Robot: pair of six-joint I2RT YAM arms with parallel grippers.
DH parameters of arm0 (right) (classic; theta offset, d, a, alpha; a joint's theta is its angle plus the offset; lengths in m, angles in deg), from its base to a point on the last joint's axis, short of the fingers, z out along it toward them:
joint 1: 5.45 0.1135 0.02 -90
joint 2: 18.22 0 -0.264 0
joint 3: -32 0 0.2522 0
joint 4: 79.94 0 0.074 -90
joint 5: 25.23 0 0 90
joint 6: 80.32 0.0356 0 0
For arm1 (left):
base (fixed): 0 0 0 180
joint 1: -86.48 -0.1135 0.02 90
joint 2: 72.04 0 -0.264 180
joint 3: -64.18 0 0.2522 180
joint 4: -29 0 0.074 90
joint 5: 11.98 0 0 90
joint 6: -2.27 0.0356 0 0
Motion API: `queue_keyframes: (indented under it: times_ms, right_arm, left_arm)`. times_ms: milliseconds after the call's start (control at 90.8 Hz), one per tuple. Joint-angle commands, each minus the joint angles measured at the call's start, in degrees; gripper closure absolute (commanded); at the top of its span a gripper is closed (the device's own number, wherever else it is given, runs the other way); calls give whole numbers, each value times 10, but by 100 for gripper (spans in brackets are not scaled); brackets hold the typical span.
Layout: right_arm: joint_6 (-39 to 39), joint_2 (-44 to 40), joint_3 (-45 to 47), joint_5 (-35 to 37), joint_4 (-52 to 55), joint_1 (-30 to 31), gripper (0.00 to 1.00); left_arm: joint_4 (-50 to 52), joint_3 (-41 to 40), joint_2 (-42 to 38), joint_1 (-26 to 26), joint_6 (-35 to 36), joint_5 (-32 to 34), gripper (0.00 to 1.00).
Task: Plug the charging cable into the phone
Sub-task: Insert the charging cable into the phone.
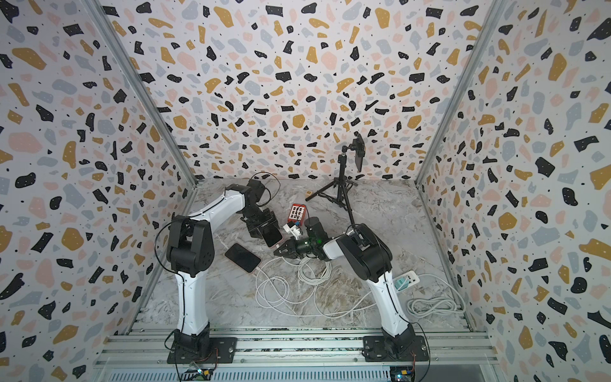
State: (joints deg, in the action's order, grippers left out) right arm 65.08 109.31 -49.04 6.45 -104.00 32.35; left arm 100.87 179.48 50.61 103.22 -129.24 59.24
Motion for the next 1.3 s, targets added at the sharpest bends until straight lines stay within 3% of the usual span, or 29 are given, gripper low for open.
queue_keyframes:
  times_ms: [0, 165, 661, 1288]
  right_arm:
    - [-65, -19, -31, 24, 77, 0, 100]
    - [-111, -22, -46, 42, 140, -1, 100]
    - [-107, -14, -65, 60, 54, -4, 100]
    - [-150, 4, -107, 94, 70, -4, 100]
  left_arm:
    - [68, -12, -34, 18, 25, -40, 43]
    - [65, -27, -44, 19, 24, -44, 43]
    - [39, -88, -64, 20, 7, -81, 44]
    - [4, -116, -81, 25, -27, -153, 45]
